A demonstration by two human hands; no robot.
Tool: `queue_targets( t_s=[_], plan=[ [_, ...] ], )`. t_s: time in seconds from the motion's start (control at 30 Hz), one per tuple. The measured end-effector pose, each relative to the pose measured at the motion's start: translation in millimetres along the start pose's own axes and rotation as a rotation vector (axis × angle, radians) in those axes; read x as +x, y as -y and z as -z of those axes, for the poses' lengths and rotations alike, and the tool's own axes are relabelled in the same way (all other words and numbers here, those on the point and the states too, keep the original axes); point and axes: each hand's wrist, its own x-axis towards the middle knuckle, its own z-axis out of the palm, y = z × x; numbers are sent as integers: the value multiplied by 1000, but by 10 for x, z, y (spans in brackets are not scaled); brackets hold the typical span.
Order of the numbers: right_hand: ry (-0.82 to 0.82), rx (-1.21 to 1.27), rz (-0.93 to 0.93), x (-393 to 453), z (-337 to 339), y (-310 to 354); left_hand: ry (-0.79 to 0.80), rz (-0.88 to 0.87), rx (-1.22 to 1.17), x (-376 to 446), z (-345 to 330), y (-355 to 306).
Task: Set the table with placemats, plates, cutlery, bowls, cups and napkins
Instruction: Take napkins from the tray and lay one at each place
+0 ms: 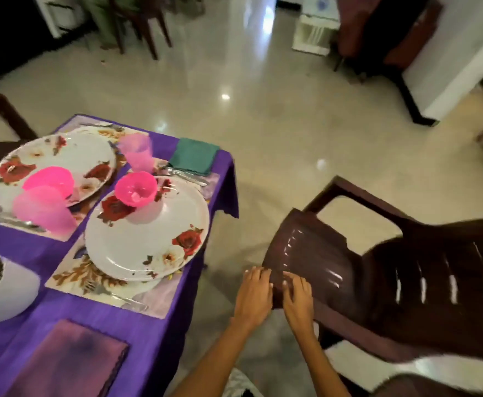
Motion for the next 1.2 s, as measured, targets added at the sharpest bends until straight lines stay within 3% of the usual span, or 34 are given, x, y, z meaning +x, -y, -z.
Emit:
queue_targets(
  t_s=[0.33,0.47,0.63,0.77,0.83,0.97,1.2],
  plan=[
    [-286,-60,-532,-1635,798,-1345,479,-544,103,-1156,-1207,-1098],
    [-336,-68,-744,-2481,998,-1792,603,-635,40,-1657,-1550,-1477],
    [-352,-34,-912,-3321,1066,-2118,754,-734,126,-2411,-1724,-1767],
    [-298,-31,-948,-3890,1115,-2262,881,-643,225,-2928,-1895,-1791],
    [-251,-26,-958,-4168,1131,-2342,852,-666,252,-3157,-1982,-1803],
    [-206,22,-918,-4557,1179,-2582,840,-513,222,-3375,-2228,-1857],
    [-255,-3,-1068,-4602,1226,-3571,826,-179,146,-3182,-3058,-1920]
  ],
)
